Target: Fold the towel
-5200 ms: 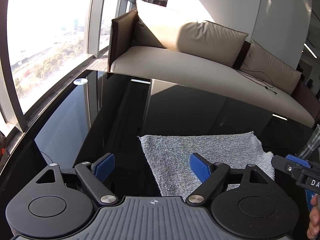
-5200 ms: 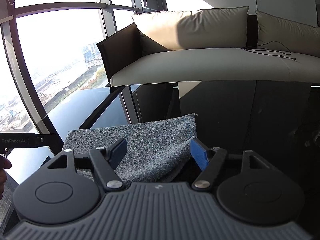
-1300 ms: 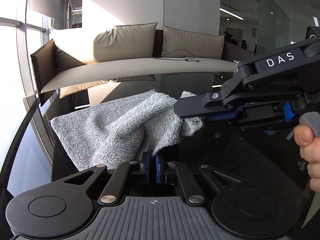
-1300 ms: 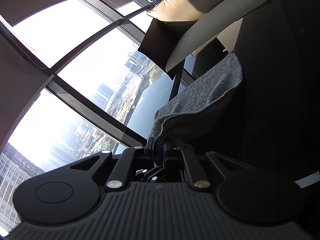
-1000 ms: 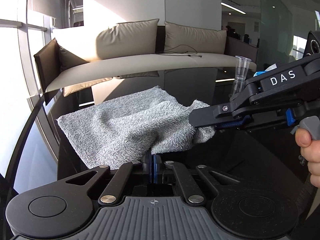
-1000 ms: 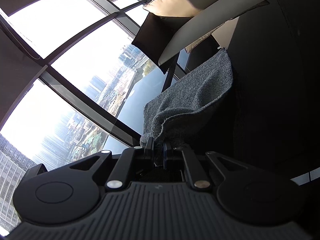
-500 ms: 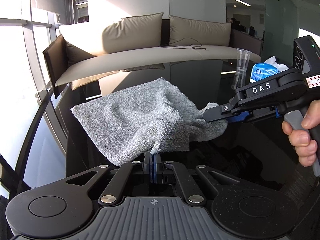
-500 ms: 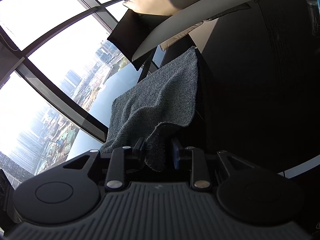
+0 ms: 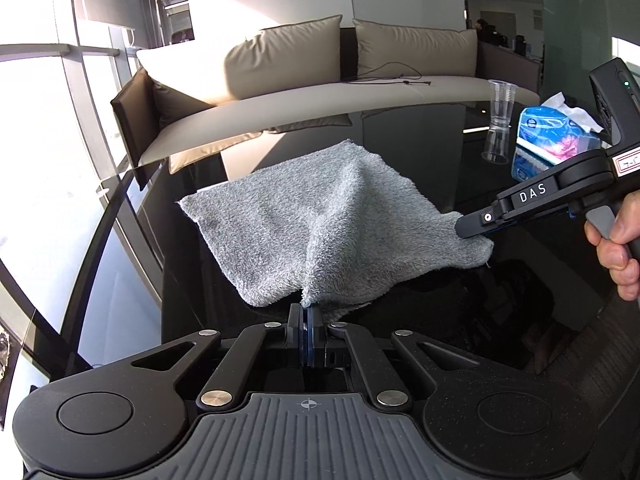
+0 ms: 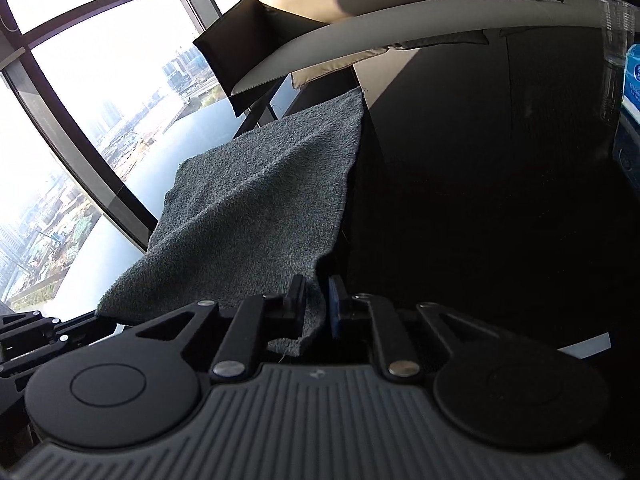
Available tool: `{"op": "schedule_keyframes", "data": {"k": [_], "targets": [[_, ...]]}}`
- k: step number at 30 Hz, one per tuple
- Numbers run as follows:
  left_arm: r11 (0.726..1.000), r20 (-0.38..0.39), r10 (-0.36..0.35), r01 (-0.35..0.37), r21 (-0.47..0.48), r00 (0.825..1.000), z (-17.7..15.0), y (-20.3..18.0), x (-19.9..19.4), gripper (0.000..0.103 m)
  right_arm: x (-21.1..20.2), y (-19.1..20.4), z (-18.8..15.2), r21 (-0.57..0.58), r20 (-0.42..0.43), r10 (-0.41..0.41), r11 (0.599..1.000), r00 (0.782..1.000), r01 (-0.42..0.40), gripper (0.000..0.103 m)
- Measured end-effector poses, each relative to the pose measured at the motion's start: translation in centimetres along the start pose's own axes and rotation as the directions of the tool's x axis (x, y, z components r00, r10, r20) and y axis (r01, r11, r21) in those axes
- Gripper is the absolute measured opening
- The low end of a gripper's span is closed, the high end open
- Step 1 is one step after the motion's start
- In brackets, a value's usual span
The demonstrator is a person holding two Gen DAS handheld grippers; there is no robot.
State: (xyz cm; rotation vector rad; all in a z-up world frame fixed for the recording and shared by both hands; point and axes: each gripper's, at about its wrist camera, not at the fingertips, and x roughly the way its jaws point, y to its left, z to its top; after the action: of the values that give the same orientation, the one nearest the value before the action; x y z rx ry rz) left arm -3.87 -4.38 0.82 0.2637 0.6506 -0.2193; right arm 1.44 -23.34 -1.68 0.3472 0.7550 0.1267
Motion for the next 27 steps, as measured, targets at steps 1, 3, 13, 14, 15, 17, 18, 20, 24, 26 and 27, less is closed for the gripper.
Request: {"op": "schedule_keyframes", "data": {"k": [1,3,13,14,15,17,18,20,24,26,27], "targets": [[1.000,0.003,0.014,-0.014,0.009,1.000,-0.1,0.0,-0.2,0.002,0.0,0.0,0.0,0.001,0.008,0.004,1.000,1.000,-0.004,0.013],[0.998,0.015,0.051,-0.052,0.031,0.999,0.0,0.1,-0.8,0.002,-0.1,0.2,0.0,-0.001,0.022,0.021,1.000,1.000,-0.021,0.013],[0.996,0.013,0.044,-0.045,0.077,0.999,0.4,-0.4,-1.5,0.003,-0.4,2.3,-0.3,-0.070,0.057,0.081,0.995,0.995,-0.077,0.014],[0.996,0.014,0.036,-0.037,0.082,0.999,0.4,-0.6,-1.6,0.003,-0.1,2.7,-0.4,-0.081,0.044,0.088,0.993,0.995,-0.084,0.014],[0.996,0.016,0.020,-0.021,0.086,1.000,0.4,-0.8,-1.7,0.003,0.1,3.2,-0.4,-0.090,0.032,0.090,0.992,0.995,-0.086,0.014],[0.997,0.017,-0.003,0.002,0.080,1.000,0.2,-1.0,-1.7,0.006,0.8,4.0,-0.6,-0.129,0.002,0.079,0.989,0.997,-0.078,0.014],[0.997,0.017,-0.009,0.007,0.077,1.000,0.1,-1.0,-1.6,0.008,0.9,4.3,-0.7,-0.149,-0.006,0.068,0.986,0.998,-0.068,0.013],[0.998,0.021,-0.007,0.006,0.063,1.000,0.0,-0.9,-1.6,0.015,0.9,4.9,-0.9,-0.201,0.001,0.045,0.979,0.999,-0.044,0.013],[1.000,0.026,-0.009,0.009,-0.002,1.000,-0.2,0.3,-1.3,0.042,0.6,4.8,-1.2,-0.221,0.006,0.024,0.975,1.000,-0.022,0.013],[1.000,0.030,-0.003,0.004,-0.025,1.000,-0.3,0.7,-1.2,0.048,0.4,4.7,-1.3,-0.227,0.016,-0.008,0.974,1.000,0.011,0.013],[0.999,0.027,-0.007,0.008,-0.039,1.000,-0.3,1.0,-1.0,0.049,0.3,4.6,-1.3,-0.233,0.023,-0.026,0.972,0.999,0.031,0.013]]}}
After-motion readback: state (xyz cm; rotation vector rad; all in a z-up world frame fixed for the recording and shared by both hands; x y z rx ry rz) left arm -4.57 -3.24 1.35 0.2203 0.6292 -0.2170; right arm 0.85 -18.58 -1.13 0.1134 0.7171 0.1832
